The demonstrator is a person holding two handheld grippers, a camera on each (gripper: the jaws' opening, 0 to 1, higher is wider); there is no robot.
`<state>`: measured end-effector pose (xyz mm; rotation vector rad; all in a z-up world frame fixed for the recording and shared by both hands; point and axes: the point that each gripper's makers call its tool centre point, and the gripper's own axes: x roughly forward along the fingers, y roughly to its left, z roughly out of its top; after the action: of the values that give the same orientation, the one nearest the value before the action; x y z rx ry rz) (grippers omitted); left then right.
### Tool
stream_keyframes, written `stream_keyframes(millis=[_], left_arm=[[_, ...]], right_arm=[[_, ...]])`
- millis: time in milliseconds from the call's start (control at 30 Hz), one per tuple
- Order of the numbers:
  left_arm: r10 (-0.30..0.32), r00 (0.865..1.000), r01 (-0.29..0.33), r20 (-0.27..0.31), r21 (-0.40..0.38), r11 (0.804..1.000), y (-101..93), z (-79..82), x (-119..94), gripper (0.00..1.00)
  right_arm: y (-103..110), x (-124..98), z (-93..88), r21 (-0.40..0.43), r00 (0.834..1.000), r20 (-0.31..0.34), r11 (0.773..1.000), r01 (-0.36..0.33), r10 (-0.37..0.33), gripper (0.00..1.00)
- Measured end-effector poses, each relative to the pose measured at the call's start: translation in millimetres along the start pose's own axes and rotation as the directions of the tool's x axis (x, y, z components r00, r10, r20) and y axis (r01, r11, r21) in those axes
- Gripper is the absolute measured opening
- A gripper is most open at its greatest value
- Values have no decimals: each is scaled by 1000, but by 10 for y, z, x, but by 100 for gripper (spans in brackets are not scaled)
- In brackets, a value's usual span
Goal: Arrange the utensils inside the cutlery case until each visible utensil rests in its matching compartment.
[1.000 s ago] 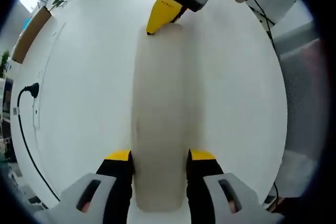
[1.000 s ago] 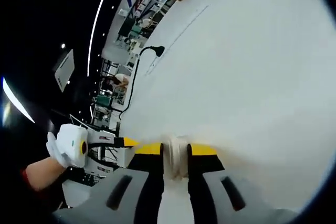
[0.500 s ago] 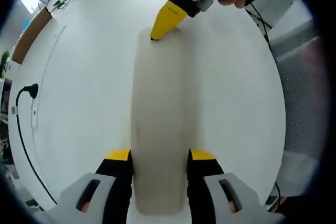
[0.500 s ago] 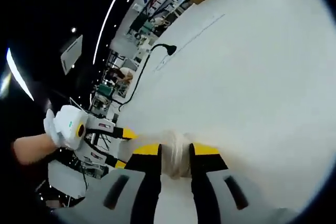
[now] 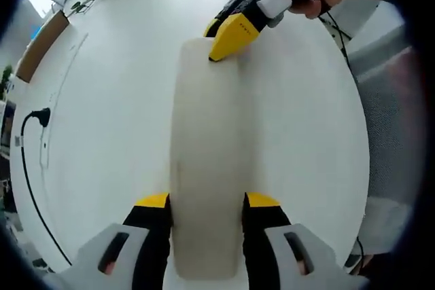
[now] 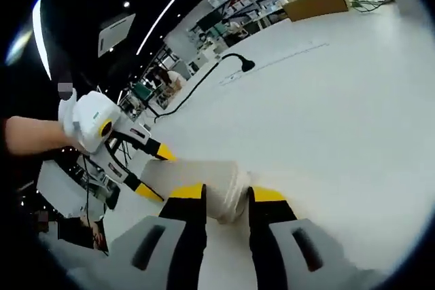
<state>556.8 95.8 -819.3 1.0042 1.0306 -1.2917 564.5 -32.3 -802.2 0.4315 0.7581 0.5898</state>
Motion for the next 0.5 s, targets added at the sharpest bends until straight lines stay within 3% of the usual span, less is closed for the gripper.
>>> stream_keyframes(millis=[67, 100, 233, 333, 500], left_arm=[[2, 1000, -1, 9, -142, 990, 5, -36, -36, 43], [-14, 999, 24, 48, -210, 977, 6, -34, -69, 44], [11, 996, 19, 91, -315, 949, 80, -177, -225, 47], [53, 988, 17, 145, -438, 899, 169, -296, -376, 51], [77, 980, 42, 184, -568, 822, 201, -506, -494, 53]], right_arm=[[-5, -3, -1, -4, 1000, -8, 1000, 0, 0, 21], [-8, -2, -6, -12, 1000, -10, 1000, -2, 2, 21], [-12, -15, -29, 9, 1000, -15, 1000, -3, 3, 23], [6, -21, -34, -5, 1000, -27, 1000, 3, -3, 24], [43, -8, -50, -58, 997, -71, 998, 2, -6, 28]])
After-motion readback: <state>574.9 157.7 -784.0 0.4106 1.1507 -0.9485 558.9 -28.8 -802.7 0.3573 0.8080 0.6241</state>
